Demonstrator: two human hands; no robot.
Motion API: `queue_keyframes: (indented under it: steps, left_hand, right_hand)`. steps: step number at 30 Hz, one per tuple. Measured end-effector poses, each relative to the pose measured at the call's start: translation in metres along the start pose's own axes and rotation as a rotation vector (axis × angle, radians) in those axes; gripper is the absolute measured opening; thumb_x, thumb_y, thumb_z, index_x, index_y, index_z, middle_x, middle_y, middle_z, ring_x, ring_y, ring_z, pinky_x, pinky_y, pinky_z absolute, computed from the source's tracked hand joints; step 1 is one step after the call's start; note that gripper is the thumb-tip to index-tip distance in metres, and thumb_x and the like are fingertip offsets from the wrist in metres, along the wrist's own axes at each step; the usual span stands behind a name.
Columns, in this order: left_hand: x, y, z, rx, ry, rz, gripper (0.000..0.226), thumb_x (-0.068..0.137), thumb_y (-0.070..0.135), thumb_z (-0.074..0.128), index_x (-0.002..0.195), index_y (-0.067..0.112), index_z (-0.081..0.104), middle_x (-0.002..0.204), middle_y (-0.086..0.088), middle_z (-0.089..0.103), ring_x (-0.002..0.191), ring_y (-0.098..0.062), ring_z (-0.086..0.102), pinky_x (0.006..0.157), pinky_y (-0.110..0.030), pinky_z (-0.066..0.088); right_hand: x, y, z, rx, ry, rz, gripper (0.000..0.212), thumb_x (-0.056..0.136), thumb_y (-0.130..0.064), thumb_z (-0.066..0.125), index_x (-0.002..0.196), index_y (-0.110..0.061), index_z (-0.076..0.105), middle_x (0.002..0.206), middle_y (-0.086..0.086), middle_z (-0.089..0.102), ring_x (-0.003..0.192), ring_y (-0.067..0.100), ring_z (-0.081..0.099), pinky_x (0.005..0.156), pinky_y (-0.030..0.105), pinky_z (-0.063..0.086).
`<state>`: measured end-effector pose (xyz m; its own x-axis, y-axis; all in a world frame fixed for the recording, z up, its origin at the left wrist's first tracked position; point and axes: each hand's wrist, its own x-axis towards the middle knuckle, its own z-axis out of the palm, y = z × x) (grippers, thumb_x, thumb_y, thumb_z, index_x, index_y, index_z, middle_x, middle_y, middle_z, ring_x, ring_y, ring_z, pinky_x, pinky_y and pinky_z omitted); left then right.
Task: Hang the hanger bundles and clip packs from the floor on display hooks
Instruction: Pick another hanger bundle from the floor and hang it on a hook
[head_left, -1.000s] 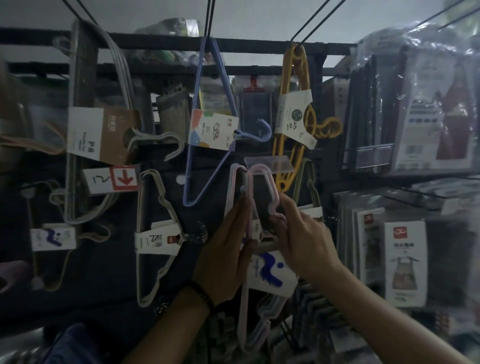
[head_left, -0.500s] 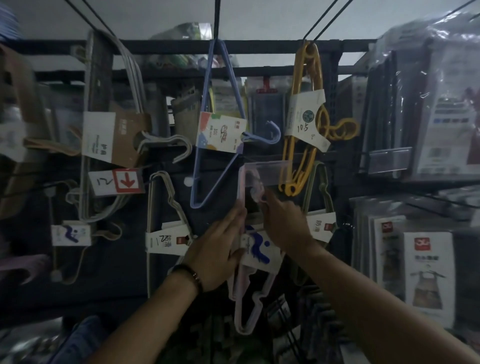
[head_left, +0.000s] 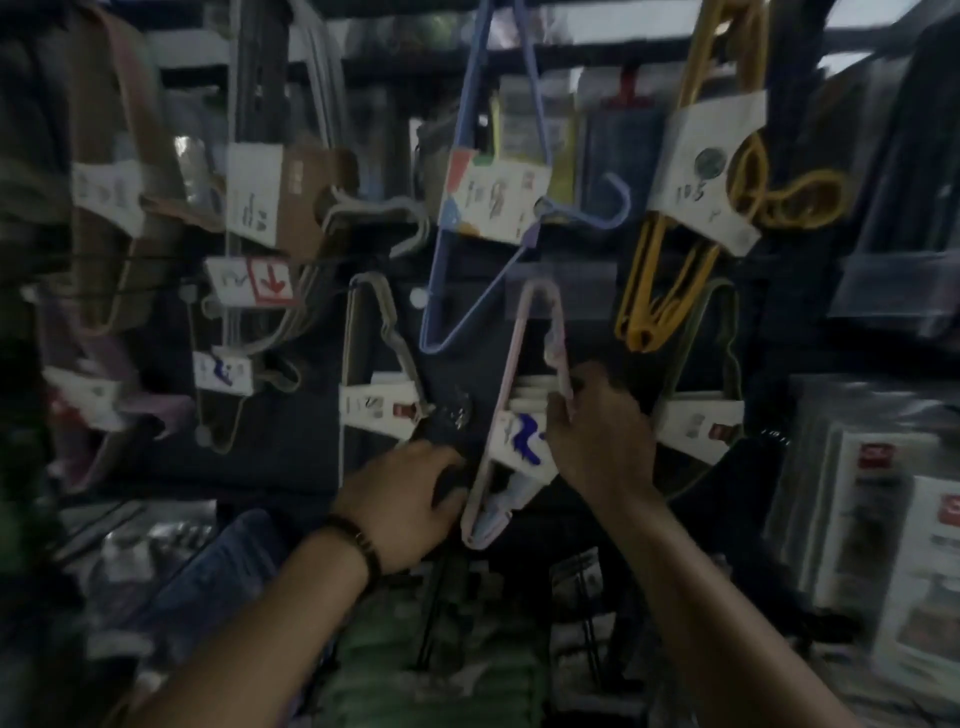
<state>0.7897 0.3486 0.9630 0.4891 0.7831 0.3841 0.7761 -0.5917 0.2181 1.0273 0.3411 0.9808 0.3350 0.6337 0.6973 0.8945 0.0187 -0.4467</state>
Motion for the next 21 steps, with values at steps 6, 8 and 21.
queue_keyframes:
  steps: [6, 8, 21]
  left_hand:
    - [-0.124, -0.032, 0.005, -0.027, -0.081, -0.329, 0.02, 0.101, 0.049, 0.055, 0.105, 0.037, 0.069, 0.086, 0.013, 0.072, 0.072, -0.007, 0.065, 0.061, -0.033, 0.058]
    - [-0.183, -0.047, 0.021, -0.059, -0.126, -0.425, 0.016, 0.102, 0.049, 0.055, 0.109, 0.042, 0.068, 0.093, 0.016, 0.073, 0.076, -0.004, 0.066, 0.063, -0.029, 0.057]
    - [-0.62, -0.128, 0.047, -0.439, -0.632, -1.115, 0.037, 0.1, 0.06, 0.053, 0.127, 0.037, 0.066, 0.123, 0.007, 0.07, 0.108, -0.018, 0.067, 0.096, -0.037, 0.056]
  right_hand:
    - [-0.113, -0.035, 0.011, 0.162, -0.417, -0.237, 0.023, 0.103, -0.044, 0.053, 0.09, -0.029, 0.062, 0.07, -0.007, 0.063, 0.064, 0.014, 0.062, 0.058, 0.04, 0.054]
    - [-0.167, -0.051, 0.026, 0.22, -0.603, -0.271, 0.028, 0.1, -0.049, 0.052, 0.089, -0.026, 0.064, 0.069, -0.005, 0.065, 0.063, 0.015, 0.062, 0.058, 0.042, 0.053]
    - [-0.534, -0.243, 0.117, 0.376, -1.595, -0.434, 0.024, 0.103, -0.045, 0.061, 0.091, -0.027, 0.069, 0.08, -0.011, 0.065, 0.071, 0.0, 0.059, 0.066, 0.027, 0.049]
